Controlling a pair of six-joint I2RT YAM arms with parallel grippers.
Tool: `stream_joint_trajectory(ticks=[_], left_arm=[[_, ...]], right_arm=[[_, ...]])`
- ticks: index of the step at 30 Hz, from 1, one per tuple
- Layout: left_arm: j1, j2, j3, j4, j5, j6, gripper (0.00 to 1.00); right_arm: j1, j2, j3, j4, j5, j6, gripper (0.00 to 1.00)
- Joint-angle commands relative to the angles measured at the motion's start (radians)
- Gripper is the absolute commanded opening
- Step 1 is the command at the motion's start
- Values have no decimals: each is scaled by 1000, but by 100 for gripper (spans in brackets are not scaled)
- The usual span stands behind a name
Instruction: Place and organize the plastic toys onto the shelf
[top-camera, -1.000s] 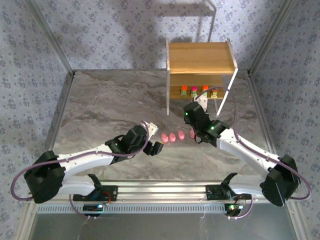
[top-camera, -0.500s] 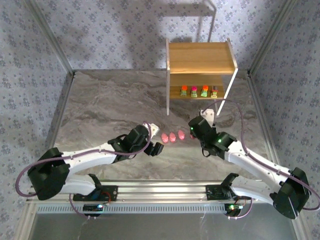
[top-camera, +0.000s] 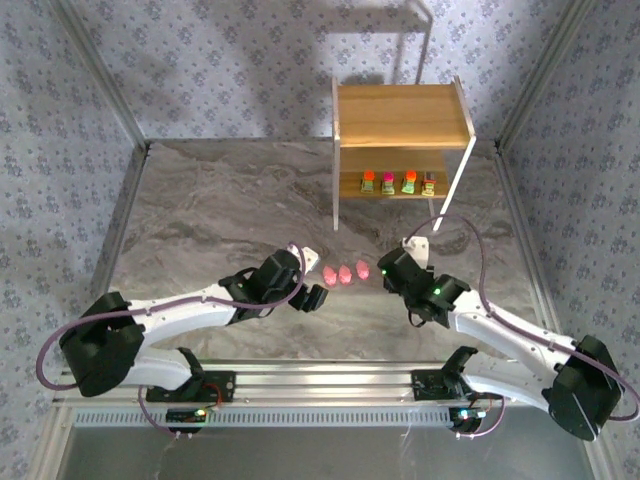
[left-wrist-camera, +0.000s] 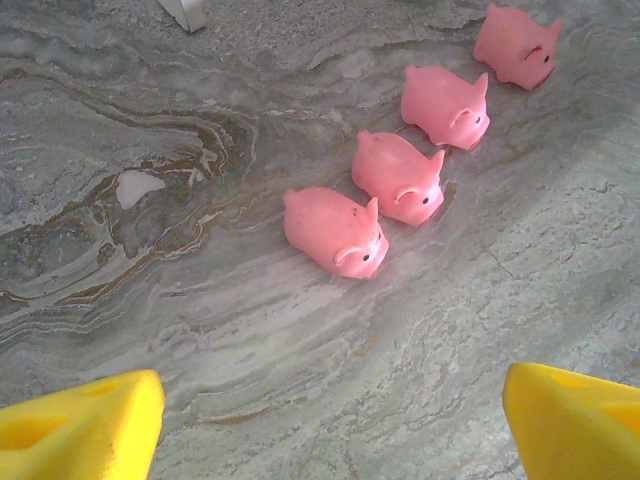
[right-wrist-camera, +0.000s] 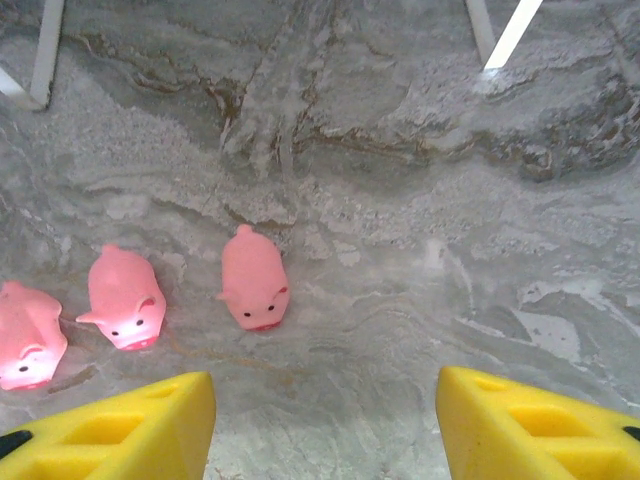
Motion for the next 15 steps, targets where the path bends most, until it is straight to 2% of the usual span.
stream_joint_trajectory(ticks=[1, 15], left_arm=[[-9, 12, 42, -8, -12, 10, 88], [-10, 20, 49, -16, -18, 10, 88]], right_arm=[[-3, 32, -17, 13, -42, 21, 62], [-85, 193, 16, 103, -189, -38, 66]])
